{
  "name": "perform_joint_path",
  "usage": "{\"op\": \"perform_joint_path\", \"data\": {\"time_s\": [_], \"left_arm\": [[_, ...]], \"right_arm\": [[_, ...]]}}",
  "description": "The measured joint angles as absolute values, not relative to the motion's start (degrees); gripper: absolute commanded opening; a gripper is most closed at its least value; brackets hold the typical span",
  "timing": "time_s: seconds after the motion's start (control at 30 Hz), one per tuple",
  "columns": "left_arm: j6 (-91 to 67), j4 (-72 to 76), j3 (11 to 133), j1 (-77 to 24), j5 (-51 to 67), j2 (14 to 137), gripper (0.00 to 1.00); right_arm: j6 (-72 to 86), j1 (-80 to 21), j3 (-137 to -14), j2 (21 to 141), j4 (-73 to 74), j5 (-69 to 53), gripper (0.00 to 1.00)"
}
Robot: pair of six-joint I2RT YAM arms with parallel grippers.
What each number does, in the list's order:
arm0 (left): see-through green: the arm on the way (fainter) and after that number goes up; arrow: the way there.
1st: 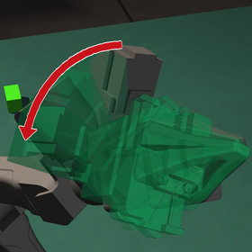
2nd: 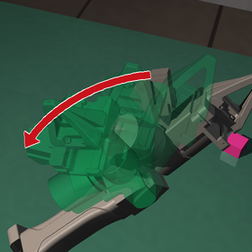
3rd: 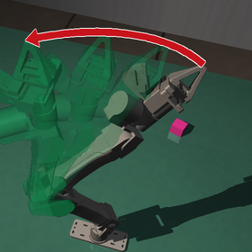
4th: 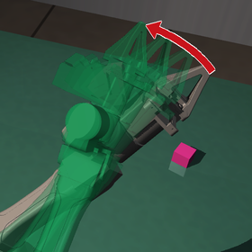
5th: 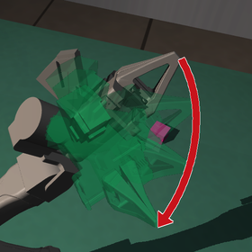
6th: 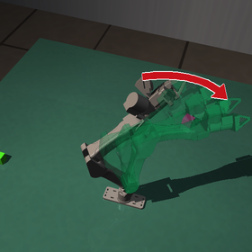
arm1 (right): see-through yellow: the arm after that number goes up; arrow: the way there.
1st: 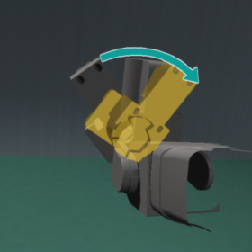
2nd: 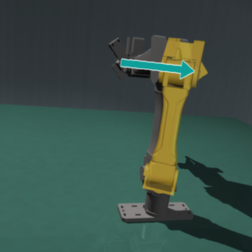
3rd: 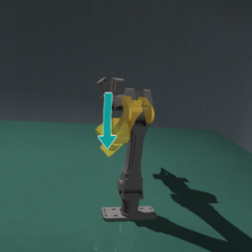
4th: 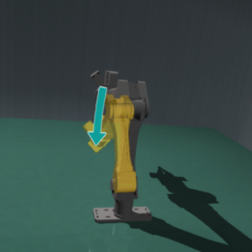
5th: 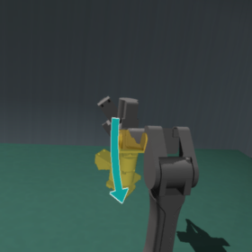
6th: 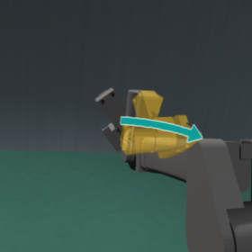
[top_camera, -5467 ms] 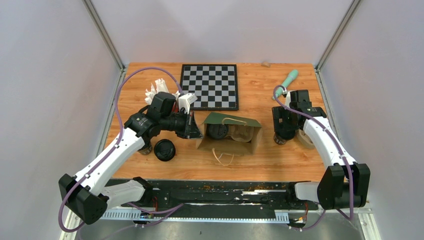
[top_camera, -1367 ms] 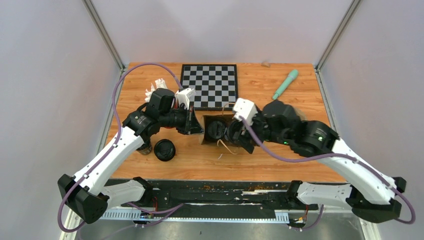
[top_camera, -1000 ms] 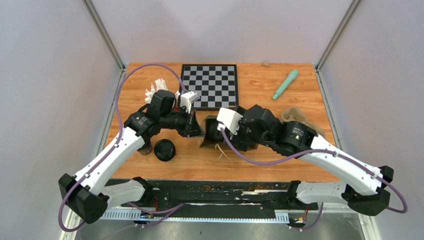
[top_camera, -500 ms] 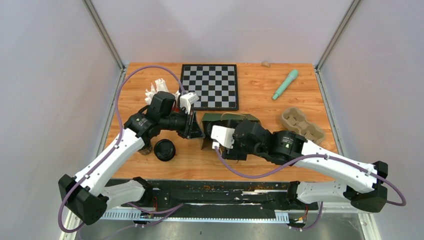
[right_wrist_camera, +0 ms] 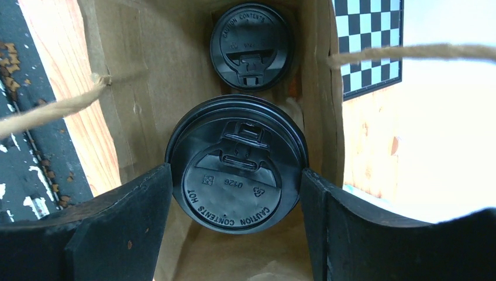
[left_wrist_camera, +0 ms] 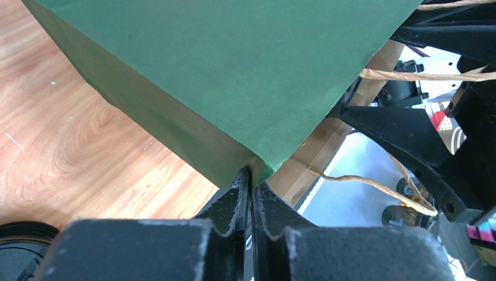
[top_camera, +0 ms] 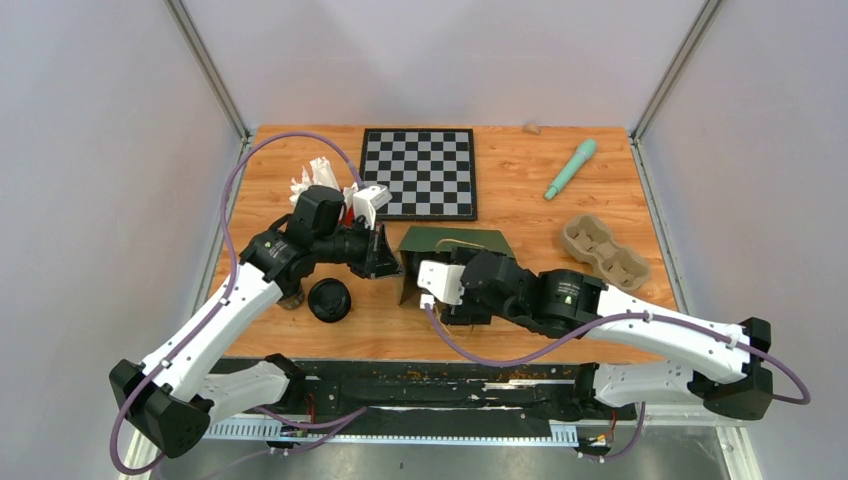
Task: Pack the takeout coffee
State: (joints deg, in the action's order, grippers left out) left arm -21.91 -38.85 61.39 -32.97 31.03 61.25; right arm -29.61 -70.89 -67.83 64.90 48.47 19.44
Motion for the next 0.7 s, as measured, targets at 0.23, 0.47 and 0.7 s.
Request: {"op": "perform_joint_path", "data": {"time_s": [0.23,0.47,0.7], "left_arm": [[-22.33,-37.78,60.05,-32.97,31.51,59.75,0.0],[-23.11,-36.01,58.33,-32.97,34.0,59.4,0.0],[-24.01,-34.44,56.8,-32.97,35.16,58.46,0.0]], "right_arm": [[-32.95,-71.13,-63.24,61.63,46.33,21.96,0.72],[-36.49,-71.13,-59.61,61.54,44.8,24.01,0.73],[-40.07,-71.13,-58.85,62.78,42.76,24.16,0.74]]}}
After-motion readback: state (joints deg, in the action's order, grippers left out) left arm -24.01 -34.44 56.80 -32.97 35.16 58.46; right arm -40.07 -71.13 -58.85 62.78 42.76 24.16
